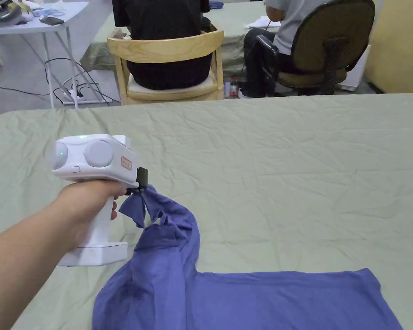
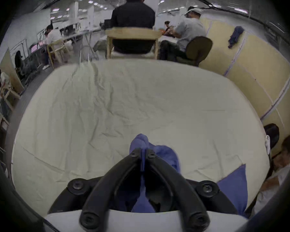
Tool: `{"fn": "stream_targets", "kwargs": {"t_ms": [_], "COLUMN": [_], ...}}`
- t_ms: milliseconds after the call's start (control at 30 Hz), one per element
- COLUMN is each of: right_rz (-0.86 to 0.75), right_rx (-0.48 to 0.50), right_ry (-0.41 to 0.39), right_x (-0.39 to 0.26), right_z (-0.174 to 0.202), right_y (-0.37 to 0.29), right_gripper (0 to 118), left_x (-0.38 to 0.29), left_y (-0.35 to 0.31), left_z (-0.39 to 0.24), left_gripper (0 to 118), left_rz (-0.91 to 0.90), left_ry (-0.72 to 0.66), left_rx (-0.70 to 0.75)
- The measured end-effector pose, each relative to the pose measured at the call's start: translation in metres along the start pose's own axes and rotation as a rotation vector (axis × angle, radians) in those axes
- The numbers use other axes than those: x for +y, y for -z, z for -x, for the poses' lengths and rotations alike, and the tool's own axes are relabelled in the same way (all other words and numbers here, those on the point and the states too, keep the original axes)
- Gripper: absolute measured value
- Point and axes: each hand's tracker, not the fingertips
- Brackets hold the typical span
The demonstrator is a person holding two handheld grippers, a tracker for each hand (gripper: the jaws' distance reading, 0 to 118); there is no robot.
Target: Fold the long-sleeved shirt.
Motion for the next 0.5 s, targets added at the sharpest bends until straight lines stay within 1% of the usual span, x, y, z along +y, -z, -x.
{"fn": "stream_targets", "kwargs": {"t_ms": [100, 233, 333, 433, 500], "right_rz": [-0.027, -0.069, -0.071, -0.046, -0.033], "right_rx": [0.025, 0.066, 0.078, 0.081, 0.102], "right_ry": [-0.023, -0.036, -0.041, -0.045, -0.060], "right_x": [-0.001, -0.007, -0.017, -0.030, -0.038], "right_z": [0.013, 0.029, 0.036, 0.042, 0.047], "right_y": [-0.028, -0.068, -0.084, -0.091, -0.094], "right_gripper": [3, 3, 3, 3, 3], "left_x": [0.002, -0.022, -0.065, -0.127, -0.166], "left_y": [-0.050, -0.110, -0.137, -0.149, -0.148], "left_z": [-0.009, -0.025, -0.034, -0.034, -0.032], "left_gripper": [2, 2, 2, 2, 2], "left_rz": [-0.041, -0.056, 0.020, 0.134, 0.173], "left_ry": [0.010, 0.009, 0.039, 0.010, -0.007], "left_rx": [-0.010, -0.063, -0.035, -0.042, -0.036]}}
